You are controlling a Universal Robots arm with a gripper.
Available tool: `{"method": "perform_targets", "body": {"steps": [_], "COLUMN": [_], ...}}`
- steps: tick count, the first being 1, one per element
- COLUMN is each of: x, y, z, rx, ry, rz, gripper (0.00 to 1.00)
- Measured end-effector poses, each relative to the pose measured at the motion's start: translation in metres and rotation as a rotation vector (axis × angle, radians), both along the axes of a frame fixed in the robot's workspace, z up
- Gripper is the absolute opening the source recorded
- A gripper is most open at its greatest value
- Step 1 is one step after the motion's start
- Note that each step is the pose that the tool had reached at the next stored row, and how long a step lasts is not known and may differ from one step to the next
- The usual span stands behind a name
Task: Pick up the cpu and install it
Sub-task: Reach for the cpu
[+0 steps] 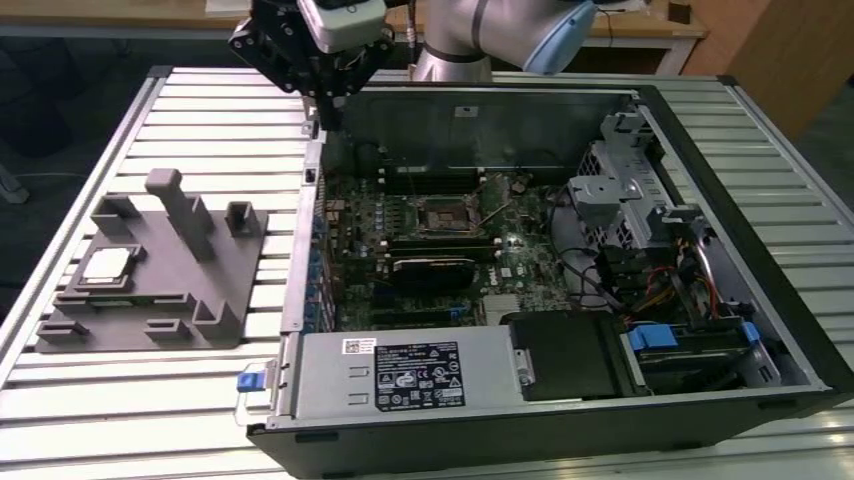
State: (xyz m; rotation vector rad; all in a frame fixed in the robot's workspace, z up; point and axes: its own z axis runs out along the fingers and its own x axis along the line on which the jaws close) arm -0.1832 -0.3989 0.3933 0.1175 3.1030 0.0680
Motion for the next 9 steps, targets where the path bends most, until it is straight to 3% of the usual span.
{"method": "perform_targets", "body": {"steps": [9], "x": [-0.017], "y": [0.0000], "z": [0.0000], "rx": [0.0000], "ry": [-0.0034], "rz": [0.000], "gripper": [0.11]}}
